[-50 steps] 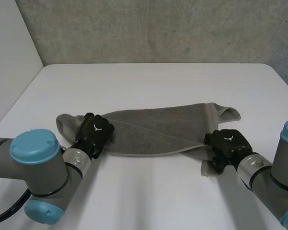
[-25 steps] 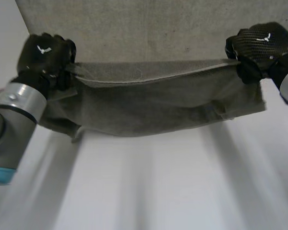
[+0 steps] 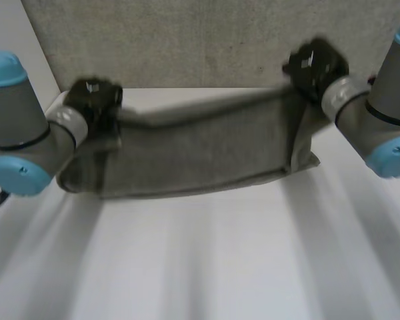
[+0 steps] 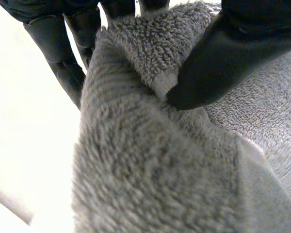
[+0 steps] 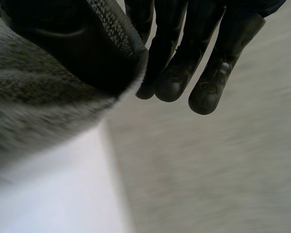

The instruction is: Fold the towel.

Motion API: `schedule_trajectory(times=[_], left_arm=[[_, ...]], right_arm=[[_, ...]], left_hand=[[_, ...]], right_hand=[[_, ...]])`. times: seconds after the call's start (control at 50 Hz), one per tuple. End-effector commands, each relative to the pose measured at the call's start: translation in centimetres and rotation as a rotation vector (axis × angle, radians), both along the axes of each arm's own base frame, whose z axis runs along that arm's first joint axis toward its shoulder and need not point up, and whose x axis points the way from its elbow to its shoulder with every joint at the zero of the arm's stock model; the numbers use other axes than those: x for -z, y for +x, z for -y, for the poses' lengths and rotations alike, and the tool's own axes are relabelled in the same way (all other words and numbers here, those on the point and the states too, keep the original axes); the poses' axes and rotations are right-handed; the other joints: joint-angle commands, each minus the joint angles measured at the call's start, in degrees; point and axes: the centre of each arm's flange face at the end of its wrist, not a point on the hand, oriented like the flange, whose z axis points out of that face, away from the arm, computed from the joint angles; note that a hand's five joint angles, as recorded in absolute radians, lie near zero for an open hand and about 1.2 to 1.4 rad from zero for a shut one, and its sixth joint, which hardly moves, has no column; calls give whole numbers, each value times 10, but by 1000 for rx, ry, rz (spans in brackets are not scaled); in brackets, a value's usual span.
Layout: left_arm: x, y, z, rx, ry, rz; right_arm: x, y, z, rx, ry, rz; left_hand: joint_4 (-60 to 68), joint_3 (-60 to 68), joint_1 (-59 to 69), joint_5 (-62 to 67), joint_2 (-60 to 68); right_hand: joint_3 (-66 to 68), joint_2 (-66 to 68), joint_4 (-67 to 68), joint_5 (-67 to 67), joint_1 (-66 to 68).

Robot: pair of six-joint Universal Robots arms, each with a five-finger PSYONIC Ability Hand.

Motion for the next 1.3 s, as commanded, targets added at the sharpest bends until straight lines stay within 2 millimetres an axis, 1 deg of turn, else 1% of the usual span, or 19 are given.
schedule_trajectory(times=[0.02, 0.04, 0.08, 0.16, 0.22, 0.26, 0.28, 0.32, 0.38, 0.42, 0.44, 0.48, 0.54, 0.58, 0.64, 0.8, 0.92, 1.02, 1.3], left_arm=[[-116, -6, 3, 4, -660, -130], [-129, -6, -1, 10, -741, -155], [-137, -3, -4, 8, -773, -165], [-125, 3, -1, 4, -700, -171], [-113, 4, 1, 6, -642, -169], [-79, 13, 3, -7, -502, -148], [-79, 13, 3, -8, -501, -148], [-40, 23, -1, -24, -371, -112], [-21, 24, -7, -16, -314, -92], [15, 25, -23, 17, -202, -59], [15, 25, -23, 17, -202, -59], [46, 28, -41, 50, -94, -36], [58, 30, -51, 63, -53, -21], [79, 36, -67, 81, 10, 31], [92, 41, -82, 101, 37, 111], [110, 51, -98, 133, 14, 334], [103, 51, -98, 129, -10, 338], [99, 40, -106, 164, -19, 315], [105, 19, -125, 244, -16, 315]], right_arm=[[-94, 1, 8, 41, -584, 259], [-110, -3, -1, 38, -648, 283], [-116, -5, -8, 33, -666, 288], [-110, -5, -10, 23, -637, 274], [-90, -4, -11, 7, -553, 235], [-61, -2, -15, -27, -419, 171], [-61, -2, -15, -27, -418, 171], [-25, -4, -23, -57, -235, 95], [-6, -6, -30, -66, -127, 56], [37, -13, -48, -77, 95, -20], [37, -13, -48, -77, 96, -21], [73, -21, -68, -76, 269, -78], [89, -25, -77, -77, 327, -97], [110, -31, -96, -89, 406, -125], [118, -37, -110, -92, 432, -130], [111, -48, -126, -78, 398, -98], [107, -49, -130, -76, 389, -77], [110, -49, -131, -79, 421, -28], [112, -51, -128, -75, 436, -3]], left_hand=[[-70, -88, -24, -148, -49], [-70, -88, -24, -148, -49], [-70, -88, -24, -148, -49], [-70, -88, -24, -148, -49], [-70, -88, -24, -148, -49], [-70, -88, -24, -148, -49], [-70, -88, -24, -148, -49], [-70, -88, -24, -148, -49], [-70, -88, -24, -148, -49], [-70, -88, -24, -148, -49], [-70, -88, -24, -148, -49], [-70, -88, -24, -148, -49], [-70, -88, -24, -148, -49], [-70, -88, -24, -148, -49], [-105, -123, -59, -183, -84], [-208, -226, -162, -286, -187], [-290, -308, -244, -368, -269], [-490, -508, -444, -568, -469], [-584, -603, -539, -663, -564]], right_hand=[[38, 40, 33, 28, 34], [38, 40, 33, 28, 34], [38, 40, 33, 28, 34], [38, 40, 33, 28, 34], [38, 40, 33, 28, 34], [38, 40, 33, 28, 34], [38, 40, 33, 28, 34], [38, 40, 33, 28, 34], [38, 40, 33, 28, 34], [38, 40, 33, 28, 34], [38, 40, 33, 28, 34], [38, 40, 33, 28, 34], [38, 40, 33, 28, 34], [38, 40, 33, 28, 34], [38, 40, 33, 28, 34], [38, 40, 33, 28, 34], [38, 40, 33, 28, 34], [38, 40, 33, 28, 34], [38, 40, 33, 28, 34]])
